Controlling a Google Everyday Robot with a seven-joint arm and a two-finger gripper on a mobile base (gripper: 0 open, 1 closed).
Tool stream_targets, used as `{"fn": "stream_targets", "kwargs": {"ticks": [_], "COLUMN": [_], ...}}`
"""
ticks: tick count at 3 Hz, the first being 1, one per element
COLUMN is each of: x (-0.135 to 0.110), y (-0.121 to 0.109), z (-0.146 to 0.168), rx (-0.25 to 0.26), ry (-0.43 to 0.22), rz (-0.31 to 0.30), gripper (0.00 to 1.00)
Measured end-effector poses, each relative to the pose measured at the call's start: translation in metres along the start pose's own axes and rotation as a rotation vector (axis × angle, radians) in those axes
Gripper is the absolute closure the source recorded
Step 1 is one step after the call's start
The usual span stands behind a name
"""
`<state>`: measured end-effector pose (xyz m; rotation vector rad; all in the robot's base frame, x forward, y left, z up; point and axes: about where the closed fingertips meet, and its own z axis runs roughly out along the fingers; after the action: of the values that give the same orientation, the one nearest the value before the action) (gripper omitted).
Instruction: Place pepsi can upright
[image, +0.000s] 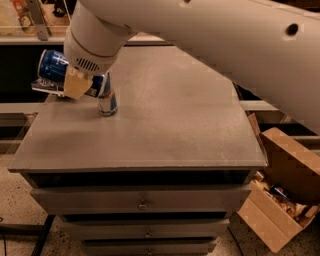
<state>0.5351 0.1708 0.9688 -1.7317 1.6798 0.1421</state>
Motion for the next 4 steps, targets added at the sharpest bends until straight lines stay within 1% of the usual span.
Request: {"fn": "stream_targets", "kwargs": {"ticks": [1,2,3,4], "x": [0.005,0.018,0.017,0.011], "y": [0.006,0.013,0.028,0.024], "z": [0.003,-0.001,-0.005,-0.026], "rx": [-0.001,0.020,0.070,0.125], "ry": [-0.050,-0.186,-0.336,-0.391], "rz": [-0.014,0.013,0.036,0.038], "gripper": [1.00,1.00,1.00,1.00]}}
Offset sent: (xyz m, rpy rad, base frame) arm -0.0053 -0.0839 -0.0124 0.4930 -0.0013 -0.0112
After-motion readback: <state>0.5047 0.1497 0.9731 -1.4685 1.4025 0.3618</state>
